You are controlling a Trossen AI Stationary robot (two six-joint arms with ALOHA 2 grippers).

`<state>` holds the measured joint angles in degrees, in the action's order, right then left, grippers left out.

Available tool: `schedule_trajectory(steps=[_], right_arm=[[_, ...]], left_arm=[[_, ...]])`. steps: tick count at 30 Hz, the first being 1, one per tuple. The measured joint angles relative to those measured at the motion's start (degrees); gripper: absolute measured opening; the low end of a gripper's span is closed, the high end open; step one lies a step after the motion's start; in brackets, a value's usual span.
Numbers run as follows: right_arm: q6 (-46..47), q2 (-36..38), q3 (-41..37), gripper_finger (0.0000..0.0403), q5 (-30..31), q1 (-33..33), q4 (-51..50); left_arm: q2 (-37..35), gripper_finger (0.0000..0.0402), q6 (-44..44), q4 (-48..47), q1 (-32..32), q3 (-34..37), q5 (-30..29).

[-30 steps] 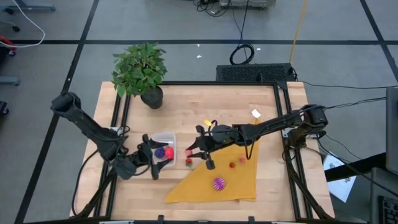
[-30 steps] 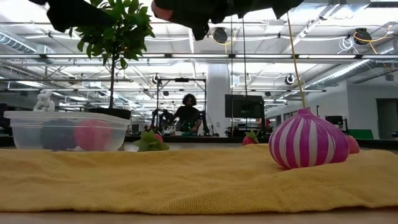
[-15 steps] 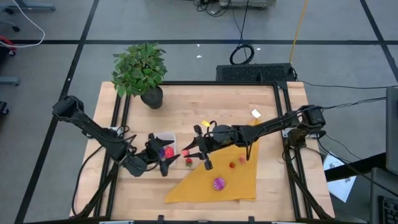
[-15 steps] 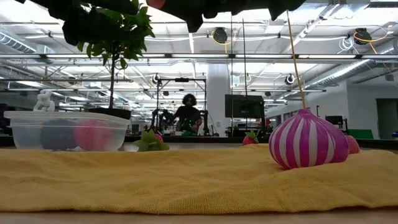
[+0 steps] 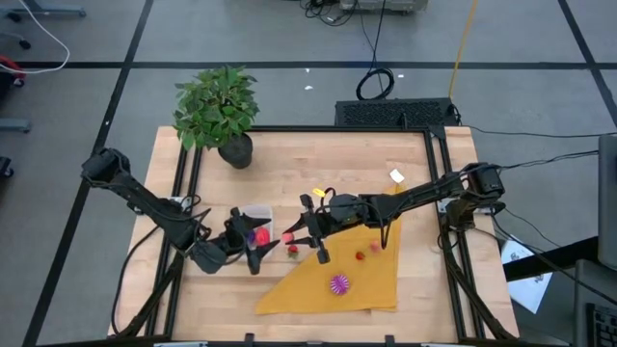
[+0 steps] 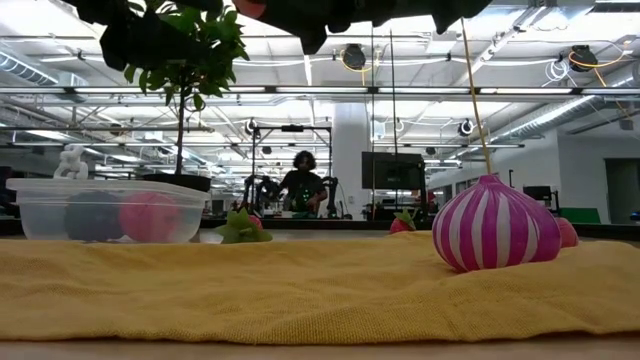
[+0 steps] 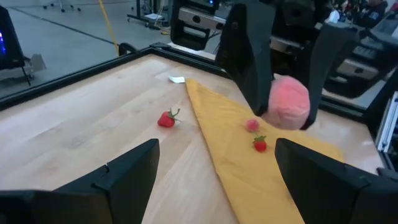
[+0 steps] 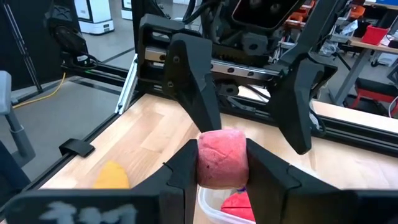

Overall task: Pick and placing Produce into tupperware
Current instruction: Put the top pink peach into the transparent bin

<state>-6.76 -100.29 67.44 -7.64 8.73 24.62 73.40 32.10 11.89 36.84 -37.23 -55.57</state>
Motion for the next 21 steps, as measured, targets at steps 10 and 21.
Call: schedule_trajectory(steps=[10,21], right_arm=[[0.06,0.0,0.0,0.0095,0.0,0.0,0.0],[0.59,0.0,0.0,0.0096,0.0,0.0,0.31]], left_arm=[[-0.08,0.0326,5.56,-1.89,-0.13,0.0,1.15],[-0.08,0.0326,-1.26,0.26,-0.25,0.0,11.86]])
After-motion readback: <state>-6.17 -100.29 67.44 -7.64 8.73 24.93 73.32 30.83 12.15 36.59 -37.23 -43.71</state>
